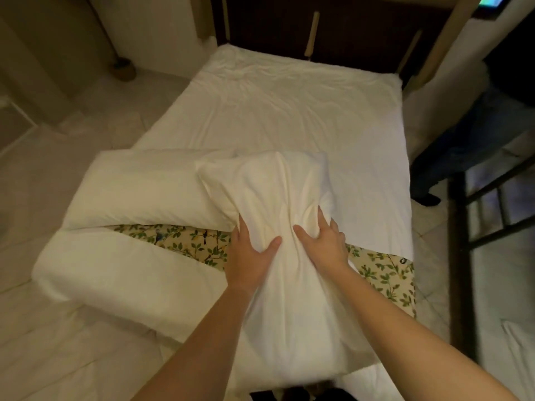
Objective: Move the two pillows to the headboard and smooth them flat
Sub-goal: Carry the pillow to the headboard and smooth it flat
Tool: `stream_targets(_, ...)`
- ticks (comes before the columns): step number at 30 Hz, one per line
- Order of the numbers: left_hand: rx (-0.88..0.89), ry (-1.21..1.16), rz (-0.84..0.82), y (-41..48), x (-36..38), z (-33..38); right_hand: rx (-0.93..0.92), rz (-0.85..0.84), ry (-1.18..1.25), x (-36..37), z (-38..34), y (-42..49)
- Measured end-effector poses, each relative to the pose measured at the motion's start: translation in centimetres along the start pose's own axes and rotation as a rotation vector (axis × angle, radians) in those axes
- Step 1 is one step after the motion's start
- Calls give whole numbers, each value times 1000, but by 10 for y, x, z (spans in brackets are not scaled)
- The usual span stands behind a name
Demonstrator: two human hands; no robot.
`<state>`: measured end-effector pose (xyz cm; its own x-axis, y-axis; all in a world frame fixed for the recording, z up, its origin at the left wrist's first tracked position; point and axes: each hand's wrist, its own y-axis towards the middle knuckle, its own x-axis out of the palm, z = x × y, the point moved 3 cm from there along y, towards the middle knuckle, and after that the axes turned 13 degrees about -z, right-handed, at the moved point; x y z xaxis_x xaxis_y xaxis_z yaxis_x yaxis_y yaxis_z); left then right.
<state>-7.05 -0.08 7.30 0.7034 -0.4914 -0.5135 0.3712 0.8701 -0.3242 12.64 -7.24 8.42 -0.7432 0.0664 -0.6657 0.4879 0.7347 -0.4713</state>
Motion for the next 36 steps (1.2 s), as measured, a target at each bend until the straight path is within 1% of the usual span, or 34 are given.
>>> stream_targets(4, 14, -12, 51, -21, -12, 6, -47, -3, 18, -3, -10, -16)
stream_targets(9, -6, 81, 87, -55, -27, 13, -109, -31, 25, -2, -17, -37)
stream_targets(13, -20, 119, 149, -86, -41, 12, -156, -72, 1, 8, -26, -57)
stream_targets(23, -86, 131, 240, -128, -77, -21, -256, -150, -72, 42, -60, -86)
stream_targets(29, -121, 78, 279, -133, -121, -60, -305, -209, -114, 84, -106, -95)
stream_targets(36, -142, 20, 333, -134, -210, -122, -350, -223, -207, 157, -195, -112)
